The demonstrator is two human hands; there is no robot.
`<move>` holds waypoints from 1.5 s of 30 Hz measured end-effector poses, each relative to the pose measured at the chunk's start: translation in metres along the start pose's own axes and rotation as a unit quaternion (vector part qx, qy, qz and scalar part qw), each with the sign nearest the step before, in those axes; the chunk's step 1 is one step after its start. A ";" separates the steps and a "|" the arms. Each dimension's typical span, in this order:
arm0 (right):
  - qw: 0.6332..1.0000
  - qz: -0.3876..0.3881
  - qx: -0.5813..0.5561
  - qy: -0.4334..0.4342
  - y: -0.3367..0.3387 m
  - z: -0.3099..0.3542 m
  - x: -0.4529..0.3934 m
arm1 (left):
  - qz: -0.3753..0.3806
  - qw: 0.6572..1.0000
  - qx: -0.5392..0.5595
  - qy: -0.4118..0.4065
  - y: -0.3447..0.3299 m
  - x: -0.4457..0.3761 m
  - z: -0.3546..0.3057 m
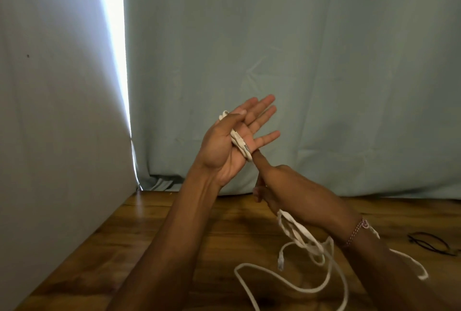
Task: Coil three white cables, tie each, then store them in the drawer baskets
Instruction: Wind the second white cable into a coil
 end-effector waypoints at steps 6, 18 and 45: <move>0.992 0.053 -0.111 -0.029 0.020 0.009 0.011 | -0.109 0.990 -0.044 -0.072 0.027 -0.005 -0.016; 0.894 0.010 -0.432 -0.119 0.060 0.010 0.025 | -0.058 0.897 -0.410 -0.153 0.013 0.001 -0.003; 0.828 -0.516 0.097 0.197 0.112 -0.015 0.035 | 0.312 0.919 -0.141 0.195 -0.041 0.045 0.038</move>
Point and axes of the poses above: each hand's wrist, its own x-axis away from the middle knuckle, its own y-axis out of the back of the hand, z = x × y, the point moved 8 cm from there along -x, towards the middle knuckle, and after that the axes turned 12 degrees about -z, right-handed, at the moved point
